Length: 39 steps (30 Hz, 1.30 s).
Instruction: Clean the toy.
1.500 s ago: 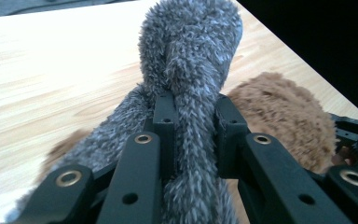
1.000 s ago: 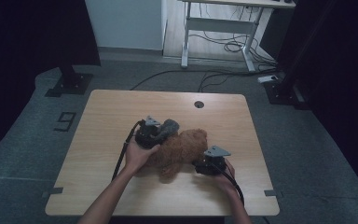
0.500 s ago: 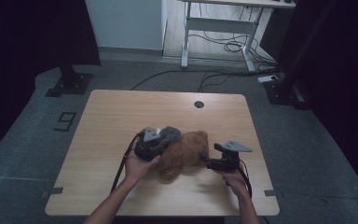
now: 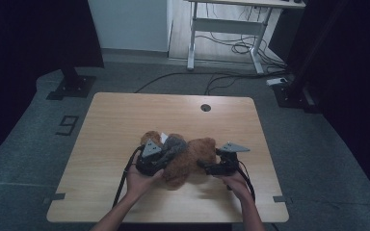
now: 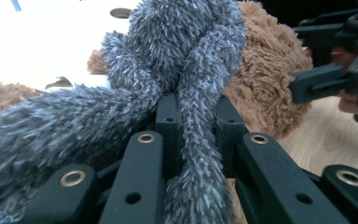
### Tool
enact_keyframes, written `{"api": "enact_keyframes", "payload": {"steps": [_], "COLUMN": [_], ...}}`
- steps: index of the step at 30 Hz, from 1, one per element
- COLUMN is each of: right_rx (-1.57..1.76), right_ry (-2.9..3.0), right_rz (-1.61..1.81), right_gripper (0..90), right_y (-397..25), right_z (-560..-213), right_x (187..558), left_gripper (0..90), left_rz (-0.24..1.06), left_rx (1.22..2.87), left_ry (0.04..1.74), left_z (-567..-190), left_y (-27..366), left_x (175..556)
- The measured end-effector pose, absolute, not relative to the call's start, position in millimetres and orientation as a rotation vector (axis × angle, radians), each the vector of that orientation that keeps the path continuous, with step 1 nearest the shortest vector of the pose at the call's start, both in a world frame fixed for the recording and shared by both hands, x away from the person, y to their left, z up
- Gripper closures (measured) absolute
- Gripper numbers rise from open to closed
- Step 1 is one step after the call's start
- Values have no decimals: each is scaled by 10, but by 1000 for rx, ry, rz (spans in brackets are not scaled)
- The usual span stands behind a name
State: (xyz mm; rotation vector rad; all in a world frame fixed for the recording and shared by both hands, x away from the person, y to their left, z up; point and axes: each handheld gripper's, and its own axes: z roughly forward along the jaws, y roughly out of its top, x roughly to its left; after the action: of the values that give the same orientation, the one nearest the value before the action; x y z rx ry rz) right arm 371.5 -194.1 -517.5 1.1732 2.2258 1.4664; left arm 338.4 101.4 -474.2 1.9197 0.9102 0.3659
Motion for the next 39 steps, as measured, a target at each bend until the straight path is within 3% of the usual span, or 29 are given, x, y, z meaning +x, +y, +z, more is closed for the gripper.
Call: {"api": "enact_keyframes", "payload": {"steps": [2, 9, 13, 18, 23, 31, 34, 39], "right_rx": [1190, 1122, 1059, 1046, 1030, 1017, 1024, 1013], "right_ry": [2239, 2201, 2173, 2147, 2149, 2140, 2134, 2134], "right_rz": [1474, 1502, 1450, 1442, 1426, 1422, 1420, 1392], "right_gripper": [34, 335, 410, 427, 427, 425, 427, 434], "right_y": [-1924, -1914, -1876, -1871, -1859, -1867, -1863, -1839], "right_z": [-5216, -5269, -5260, -5274, -5267, -5276, -5285, -5299], "right_x": [3736, 3636, 3538, 3520, 3493, 3474, 3469, 3458], "left_gripper": [762, 754, 752, 754, 755, 749, 749, 762], "left_rz": [368, 342, 333, 406, 379, 278, 255, 368], "left_rx": [1920, 1906, 1919, 1919, 1904, 1995, 2035, 2101], "left_ry": [909, 920, 944, 908, 848, 843, 871, 840], "left_z": [-4745, -4712, -4567, -4237, -4023, -4220, -4384, -4425], "left_y": [1019, 1051, 1036, 889, 488, -311, -407, -333], "left_x": [3370, 3381, 3437, 3494, 3609, 3850, 3904, 3825]}}
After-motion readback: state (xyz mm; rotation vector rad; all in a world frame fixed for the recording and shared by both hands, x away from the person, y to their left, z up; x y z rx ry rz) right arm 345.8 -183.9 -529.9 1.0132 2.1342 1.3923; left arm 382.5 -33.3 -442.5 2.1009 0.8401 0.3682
